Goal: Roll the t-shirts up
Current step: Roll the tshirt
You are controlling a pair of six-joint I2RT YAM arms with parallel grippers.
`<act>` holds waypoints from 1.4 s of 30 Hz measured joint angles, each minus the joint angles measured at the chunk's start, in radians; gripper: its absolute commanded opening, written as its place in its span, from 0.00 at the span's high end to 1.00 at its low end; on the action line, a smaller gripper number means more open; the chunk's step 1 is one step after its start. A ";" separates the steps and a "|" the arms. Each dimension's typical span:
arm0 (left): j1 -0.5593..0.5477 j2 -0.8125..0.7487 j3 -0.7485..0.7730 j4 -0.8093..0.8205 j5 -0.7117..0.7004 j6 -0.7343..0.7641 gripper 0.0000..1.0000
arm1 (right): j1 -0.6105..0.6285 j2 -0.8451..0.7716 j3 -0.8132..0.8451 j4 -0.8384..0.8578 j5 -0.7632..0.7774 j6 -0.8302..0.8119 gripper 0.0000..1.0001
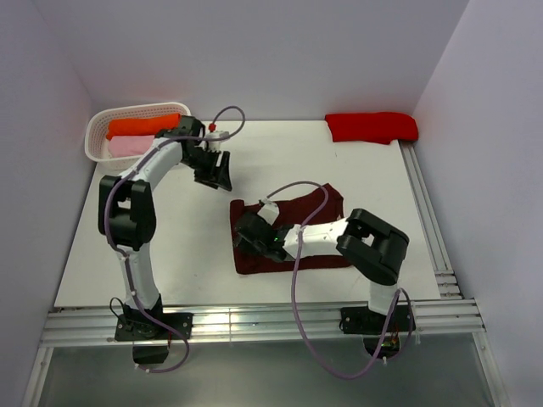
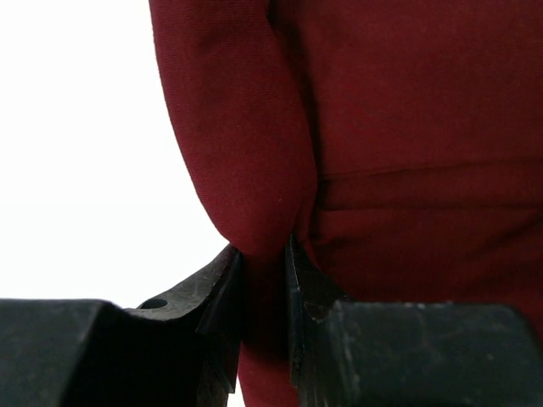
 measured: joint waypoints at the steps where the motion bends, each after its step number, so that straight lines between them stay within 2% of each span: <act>1: 0.015 -0.013 -0.016 0.002 0.013 0.009 0.33 | -0.016 -0.006 -0.038 0.078 -0.032 0.019 0.73; 5: 0.059 -0.084 -0.123 0.004 0.064 0.047 0.33 | -0.063 -0.004 -0.146 0.336 -0.136 0.092 0.73; 9: 0.055 -0.117 -0.227 0.028 0.116 0.069 0.33 | -0.081 0.021 -0.221 0.536 -0.201 0.169 0.73; 13: 0.050 -0.117 -0.322 0.093 0.171 0.068 0.33 | -0.081 0.051 -0.254 0.666 -0.245 0.224 0.73; 19: 0.050 -0.101 -0.393 0.195 0.213 0.054 0.36 | -0.081 0.087 -0.264 0.757 -0.267 0.267 0.72; 21: 0.050 -0.081 -0.394 0.219 0.212 0.044 0.40 | -0.081 0.091 -0.264 0.761 -0.269 0.272 0.66; 22: 0.050 -0.071 -0.395 0.229 0.209 0.036 0.42 | -0.081 0.093 -0.264 0.761 -0.269 0.273 0.60; 25: 0.049 -0.055 -0.397 0.245 0.181 0.019 0.58 | -0.081 0.099 -0.256 0.759 -0.270 0.273 0.48; 26: 0.048 -0.050 -0.397 0.248 0.170 0.014 0.61 | -0.081 0.100 -0.248 0.743 -0.269 0.269 0.46; 27: 0.048 -0.044 -0.396 0.249 0.159 0.011 0.70 | -0.081 0.100 -0.237 0.727 -0.267 0.264 0.45; 28: 0.048 -0.039 -0.393 0.247 0.149 0.009 0.72 | -0.080 0.099 -0.222 0.706 -0.265 0.256 0.43; 42: 0.041 -0.051 -0.407 0.263 0.114 0.005 0.74 | 0.021 -0.051 -0.129 0.222 -0.074 0.151 0.34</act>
